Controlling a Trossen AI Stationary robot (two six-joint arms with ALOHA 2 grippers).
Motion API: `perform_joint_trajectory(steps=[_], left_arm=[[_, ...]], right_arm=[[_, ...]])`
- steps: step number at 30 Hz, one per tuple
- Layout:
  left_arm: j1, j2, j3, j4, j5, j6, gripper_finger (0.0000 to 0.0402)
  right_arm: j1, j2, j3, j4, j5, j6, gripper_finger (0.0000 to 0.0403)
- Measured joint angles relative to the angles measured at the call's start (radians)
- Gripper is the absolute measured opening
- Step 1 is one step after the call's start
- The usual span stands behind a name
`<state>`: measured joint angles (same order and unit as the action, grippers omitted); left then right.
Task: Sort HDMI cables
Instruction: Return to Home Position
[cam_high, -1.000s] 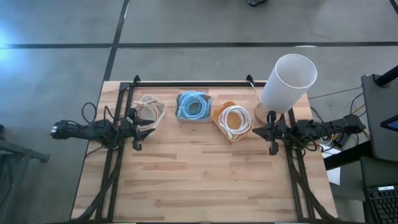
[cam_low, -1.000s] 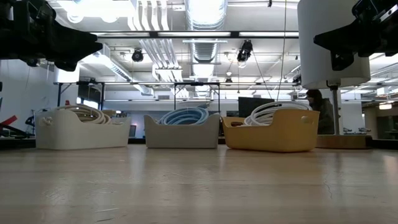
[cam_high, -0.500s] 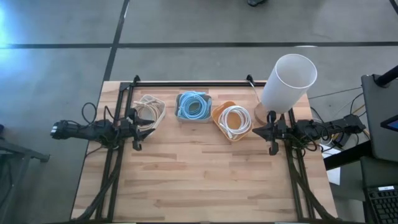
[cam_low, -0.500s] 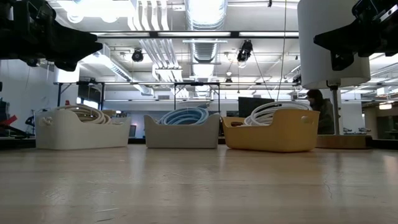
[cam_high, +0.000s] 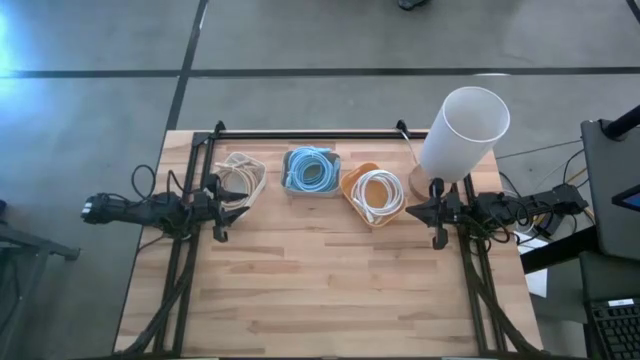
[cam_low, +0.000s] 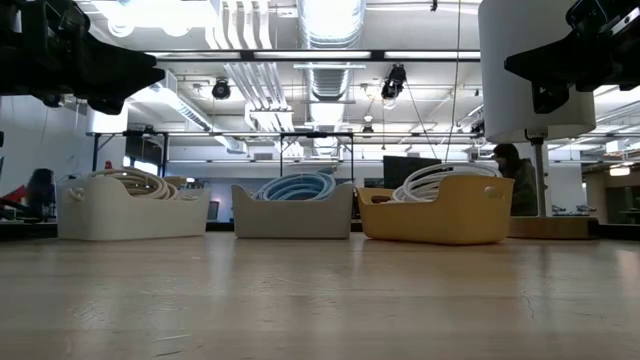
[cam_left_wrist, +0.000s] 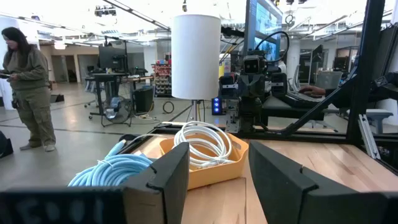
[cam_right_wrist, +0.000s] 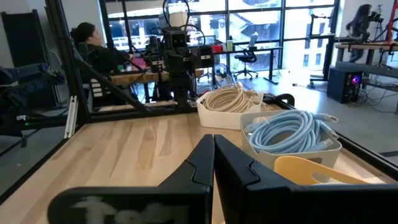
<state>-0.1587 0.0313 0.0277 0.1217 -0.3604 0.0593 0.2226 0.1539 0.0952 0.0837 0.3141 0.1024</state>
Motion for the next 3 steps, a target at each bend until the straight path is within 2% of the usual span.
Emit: perform_joint_trajectory(steps=[3], left_arm=[[0.000,0.000,0.000,0.000,0.000,0.000,0.0172]], right_arm=[[0.000,0.000,0.000,0.000,0.000,0.001,0.0008]])
